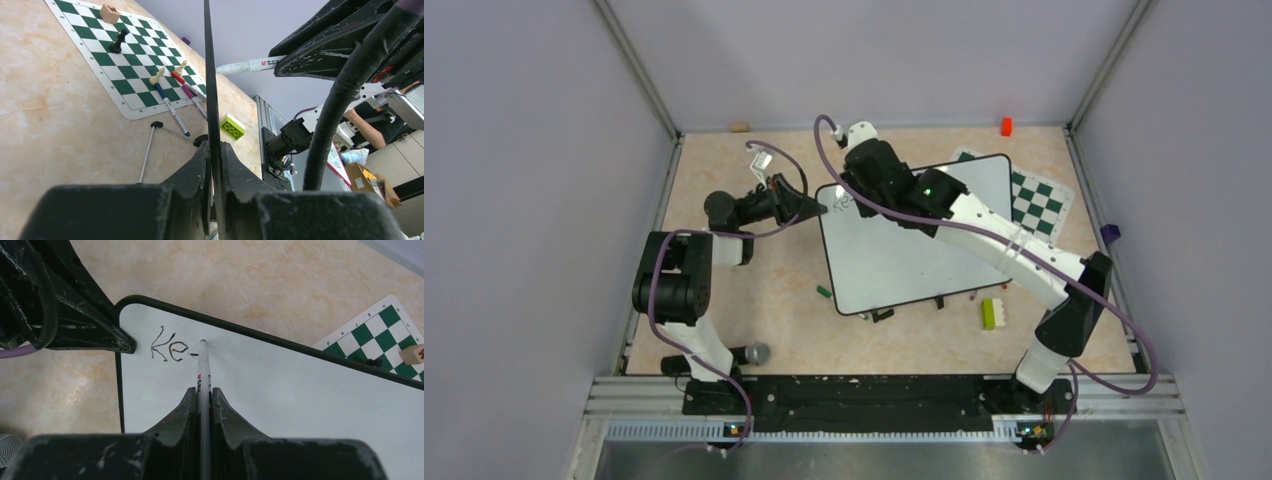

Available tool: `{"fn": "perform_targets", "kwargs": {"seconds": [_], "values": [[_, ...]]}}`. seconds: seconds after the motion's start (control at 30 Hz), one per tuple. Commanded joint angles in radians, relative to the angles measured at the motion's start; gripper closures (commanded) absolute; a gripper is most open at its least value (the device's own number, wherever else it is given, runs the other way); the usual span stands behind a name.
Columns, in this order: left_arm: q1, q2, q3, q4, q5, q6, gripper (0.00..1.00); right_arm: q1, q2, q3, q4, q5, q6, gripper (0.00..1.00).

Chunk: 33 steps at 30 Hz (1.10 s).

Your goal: Write a sentence on the whiteboard

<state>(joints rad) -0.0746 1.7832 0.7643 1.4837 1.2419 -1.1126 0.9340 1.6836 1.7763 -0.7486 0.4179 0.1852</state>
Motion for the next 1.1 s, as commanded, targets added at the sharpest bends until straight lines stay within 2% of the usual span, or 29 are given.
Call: {"fn": "perform_targets", "kwargs": {"seconds": [0.0, 0.5, 0.77, 1.07], "values": [[-0.002, -0.013, -0.005, 0.089, 0.024, 0.030, 0.93, 0.001, 0.019, 0.045, 0.014, 0.001, -0.015, 1.00], [-0.002, -0.015, -0.005, 0.086, 0.025, 0.030, 0.92, 0.001, 0.001, 0.018, -0.039, -0.098, -0.010, 1.00], [-0.003, -0.015, -0.005, 0.084, 0.025, 0.030, 0.92, 0.001, 0.002, 0.018, -0.100, -0.082, -0.007, 1.00], [-0.002, -0.015, -0.005, 0.083, 0.025, 0.030, 0.92, 0.001, -0.011, 0.044, -0.096, -0.046, -0.010, 1.00]]}}
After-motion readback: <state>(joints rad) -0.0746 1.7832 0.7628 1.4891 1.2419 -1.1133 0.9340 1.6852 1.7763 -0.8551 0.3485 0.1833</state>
